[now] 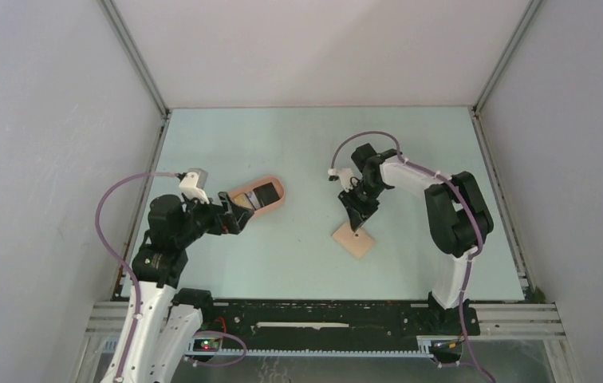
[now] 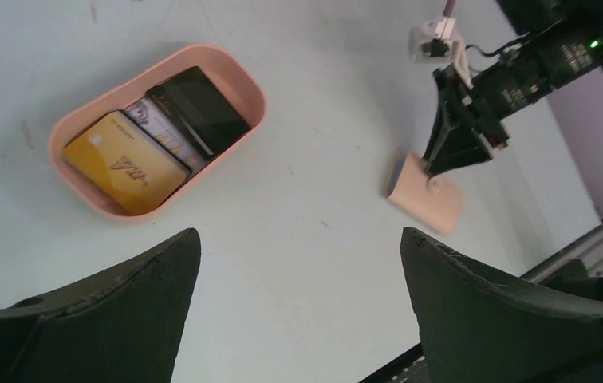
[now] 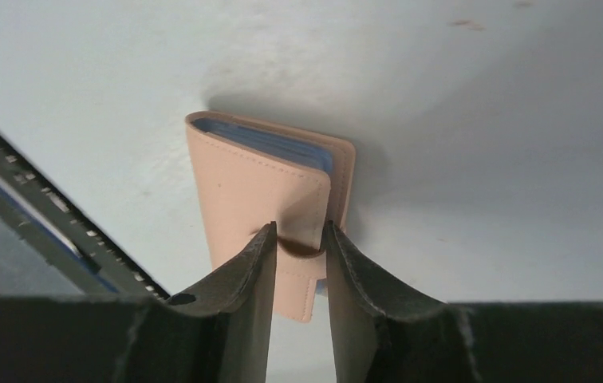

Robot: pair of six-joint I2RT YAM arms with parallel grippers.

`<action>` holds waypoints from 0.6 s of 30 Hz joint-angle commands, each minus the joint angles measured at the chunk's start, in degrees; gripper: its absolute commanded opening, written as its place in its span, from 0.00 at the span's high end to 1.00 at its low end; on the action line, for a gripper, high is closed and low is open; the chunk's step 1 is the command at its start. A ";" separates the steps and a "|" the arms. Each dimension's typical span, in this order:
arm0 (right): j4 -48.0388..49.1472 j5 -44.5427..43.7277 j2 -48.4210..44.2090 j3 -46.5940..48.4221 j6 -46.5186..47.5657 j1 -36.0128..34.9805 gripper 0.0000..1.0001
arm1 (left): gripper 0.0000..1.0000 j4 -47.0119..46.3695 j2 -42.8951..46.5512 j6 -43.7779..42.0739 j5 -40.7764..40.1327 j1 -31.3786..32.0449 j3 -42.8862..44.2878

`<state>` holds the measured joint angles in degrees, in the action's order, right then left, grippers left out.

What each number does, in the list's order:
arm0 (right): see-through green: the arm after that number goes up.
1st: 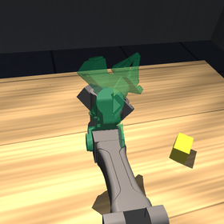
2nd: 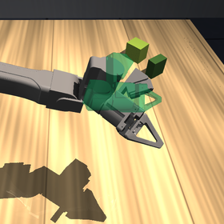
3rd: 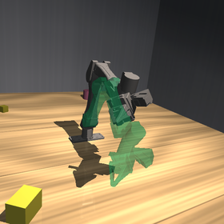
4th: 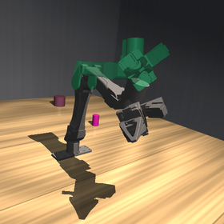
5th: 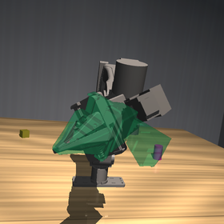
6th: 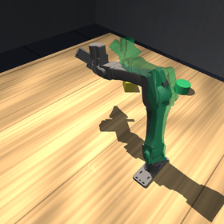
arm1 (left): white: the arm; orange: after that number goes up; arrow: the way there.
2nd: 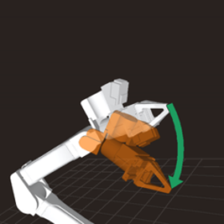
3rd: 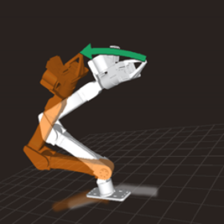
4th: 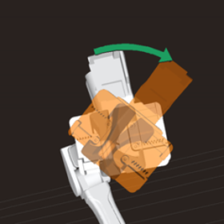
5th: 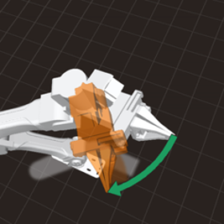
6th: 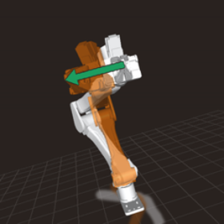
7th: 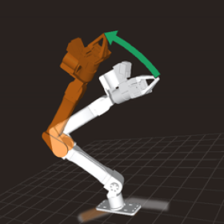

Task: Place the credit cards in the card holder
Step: Move the card holder to the center of the board.

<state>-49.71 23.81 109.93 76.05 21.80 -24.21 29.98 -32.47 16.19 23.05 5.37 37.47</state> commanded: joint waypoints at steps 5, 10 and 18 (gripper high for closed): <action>0.03 9.49 -15.32 -2.13 5.11 -1.70 0.42 | 0.00 -13.73 -0.39 15.58 -4.07 12.68 -5.75; 2.47 15.74 -27.36 -7.41 14.65 -1.20 0.35 | 0.02 -30.10 -1.88 21.90 -14.93 27.59 -12.80; 9.66 18.41 -35.76 -22.93 44.83 -2.95 0.22 | 0.17 -52.44 -15.54 27.55 -21.52 36.97 -19.12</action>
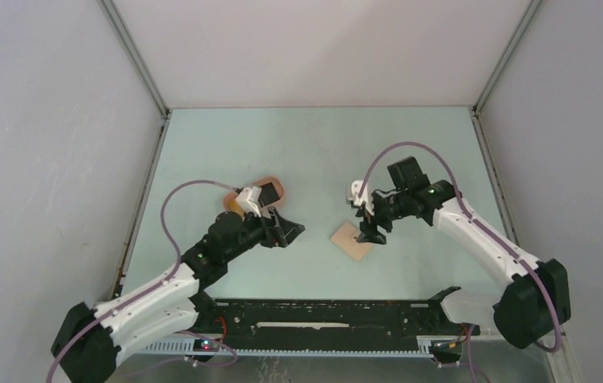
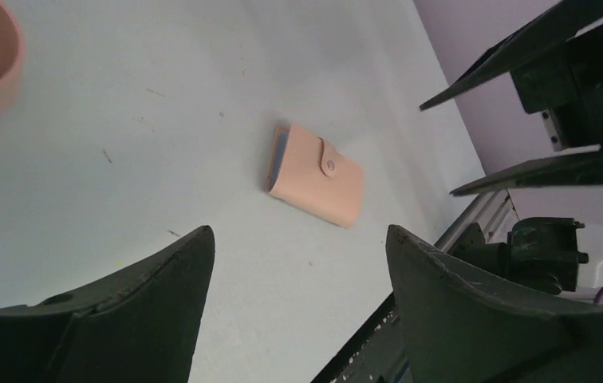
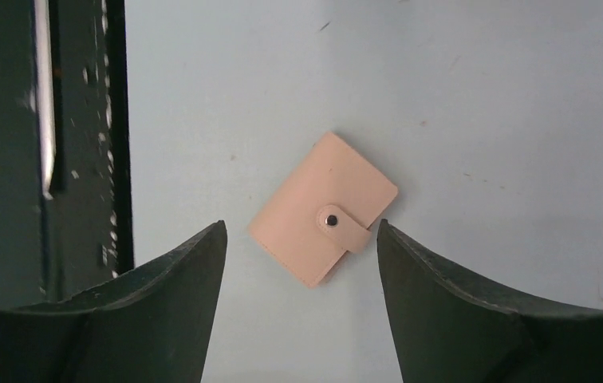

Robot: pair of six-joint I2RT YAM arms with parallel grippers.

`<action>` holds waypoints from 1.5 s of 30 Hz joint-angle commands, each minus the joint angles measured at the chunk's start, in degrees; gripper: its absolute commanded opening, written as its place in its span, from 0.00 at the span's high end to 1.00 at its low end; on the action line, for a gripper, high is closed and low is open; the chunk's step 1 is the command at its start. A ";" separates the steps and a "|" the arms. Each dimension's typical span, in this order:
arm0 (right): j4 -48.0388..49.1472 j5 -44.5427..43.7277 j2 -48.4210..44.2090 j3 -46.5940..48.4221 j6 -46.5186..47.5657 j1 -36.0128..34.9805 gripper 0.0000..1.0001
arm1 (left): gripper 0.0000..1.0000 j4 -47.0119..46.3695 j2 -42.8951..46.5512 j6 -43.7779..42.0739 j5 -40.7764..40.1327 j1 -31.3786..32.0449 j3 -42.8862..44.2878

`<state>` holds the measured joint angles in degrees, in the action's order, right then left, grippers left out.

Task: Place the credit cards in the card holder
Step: Move the card holder to the center of the board, then open the card holder at the center of the board.

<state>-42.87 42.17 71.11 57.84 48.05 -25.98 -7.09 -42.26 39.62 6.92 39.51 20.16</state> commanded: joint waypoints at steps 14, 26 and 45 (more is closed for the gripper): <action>-5.94 -8.35 24.97 5.97 37.88 -0.92 0.46 | 0.54 -32.00 -32.66 8.18 -9.09 12.20 1.41; -8.10 -10.54 29.59 6.35 38.52 -4.35 0.54 | 0.57 -37.25 -45.02 9.76 -4.65 12.59 6.30; -7.76 -9.09 24.83 2.39 37.32 -6.38 1.00 | 0.64 -42.92 -54.13 12.77 -2.21 13.14 9.72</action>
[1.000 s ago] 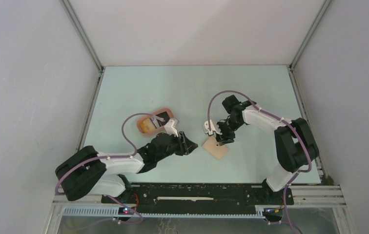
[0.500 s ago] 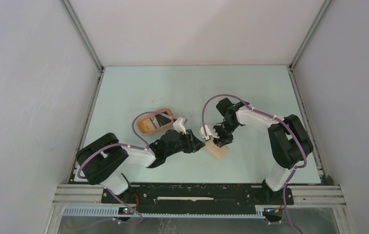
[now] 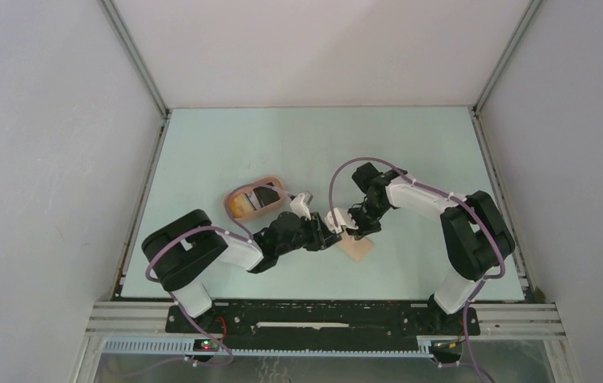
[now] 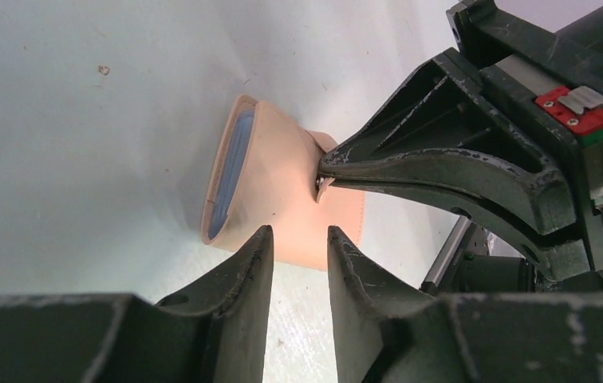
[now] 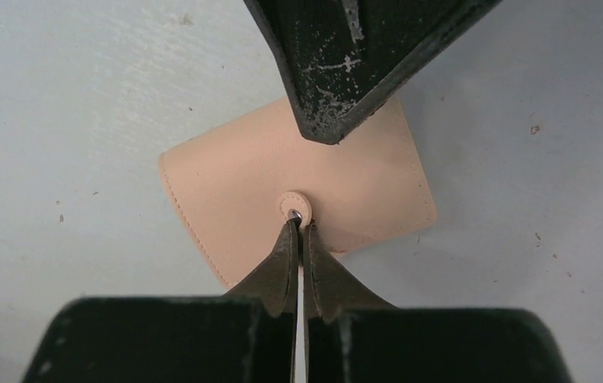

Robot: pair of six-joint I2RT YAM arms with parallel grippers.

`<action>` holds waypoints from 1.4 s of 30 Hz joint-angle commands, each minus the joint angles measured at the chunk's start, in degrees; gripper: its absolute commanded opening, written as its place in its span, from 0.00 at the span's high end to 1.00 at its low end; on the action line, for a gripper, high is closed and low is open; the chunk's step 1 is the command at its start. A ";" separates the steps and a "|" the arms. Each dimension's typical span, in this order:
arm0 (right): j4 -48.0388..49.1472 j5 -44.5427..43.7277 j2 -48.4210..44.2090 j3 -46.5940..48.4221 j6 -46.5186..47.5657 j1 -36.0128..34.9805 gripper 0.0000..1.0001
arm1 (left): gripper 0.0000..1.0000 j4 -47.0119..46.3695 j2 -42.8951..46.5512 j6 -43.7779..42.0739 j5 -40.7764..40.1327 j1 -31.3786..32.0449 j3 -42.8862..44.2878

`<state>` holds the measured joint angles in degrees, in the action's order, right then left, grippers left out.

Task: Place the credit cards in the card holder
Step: Open the card holder at the center of the board.

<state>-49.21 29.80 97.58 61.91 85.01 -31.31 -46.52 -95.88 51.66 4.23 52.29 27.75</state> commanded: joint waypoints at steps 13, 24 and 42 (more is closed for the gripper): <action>-3.64 14.24 -5.86 -1.71 -2.28 1.76 1.00 | 0.64 -3.66 -5.36 -0.02 0.78 0.35 4.81; -3.07 19.87 -11.10 -4.79 -3.72 7.98 0.99 | 0.61 -3.68 -2.91 -3.78 1.50 -2.09 2.84; 0.52 24.49 -13.48 -4.72 -10.91 11.09 1.00 | 0.30 -5.43 9.97 -3.43 -1.68 -2.37 -8.64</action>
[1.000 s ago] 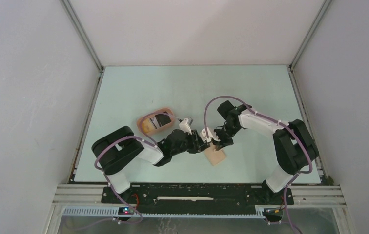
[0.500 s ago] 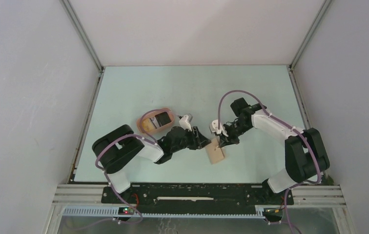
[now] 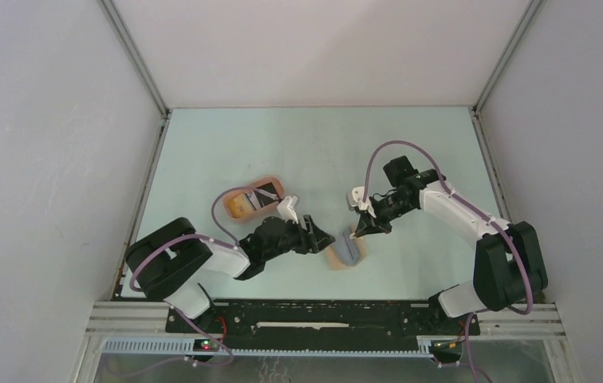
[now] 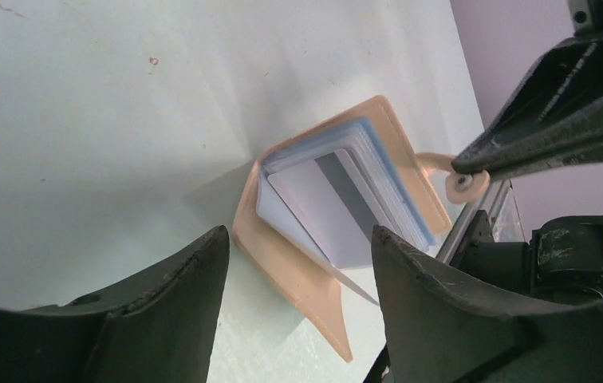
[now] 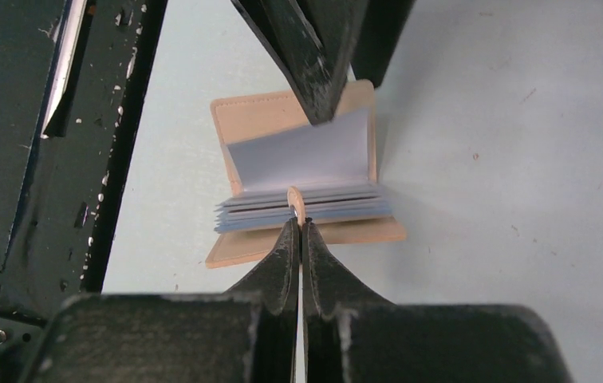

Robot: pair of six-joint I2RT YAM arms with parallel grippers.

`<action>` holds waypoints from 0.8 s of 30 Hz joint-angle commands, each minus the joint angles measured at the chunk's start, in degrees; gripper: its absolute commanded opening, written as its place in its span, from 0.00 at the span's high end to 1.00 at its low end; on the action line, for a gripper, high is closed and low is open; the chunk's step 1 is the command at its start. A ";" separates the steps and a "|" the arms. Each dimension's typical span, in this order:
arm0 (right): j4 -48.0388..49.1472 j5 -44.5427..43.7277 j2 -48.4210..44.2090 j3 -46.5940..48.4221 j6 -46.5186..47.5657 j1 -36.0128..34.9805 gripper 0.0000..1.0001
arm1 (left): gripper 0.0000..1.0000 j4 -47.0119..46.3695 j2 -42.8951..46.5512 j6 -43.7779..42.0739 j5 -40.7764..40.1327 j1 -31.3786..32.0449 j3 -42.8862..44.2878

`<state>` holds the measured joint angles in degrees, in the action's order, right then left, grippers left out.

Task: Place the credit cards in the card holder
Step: Open the card holder at the center of the board.

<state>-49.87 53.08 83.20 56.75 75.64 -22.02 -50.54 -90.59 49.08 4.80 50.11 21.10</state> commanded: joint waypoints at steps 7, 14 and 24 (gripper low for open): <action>-3.40 -0.53 2.60 0.43 3.15 4.35 0.97 | 0.35 11.27 16.09 -4.96 -7.69 0.06 -3.08; -6.30 1.00 3.19 0.45 6.81 4.38 0.95 | 0.41 13.37 17.45 -7.67 -1.85 2.70 2.88; -10.63 9.19 0.72 0.46 11.18 6.87 0.93 | 0.51 7.90 2.04 -5.09 2.77 4.69 10.88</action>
<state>-57.25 56.64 86.15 56.75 83.26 -16.43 -39.13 -84.49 43.42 5.28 54.52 28.97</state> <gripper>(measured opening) 0.074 0.494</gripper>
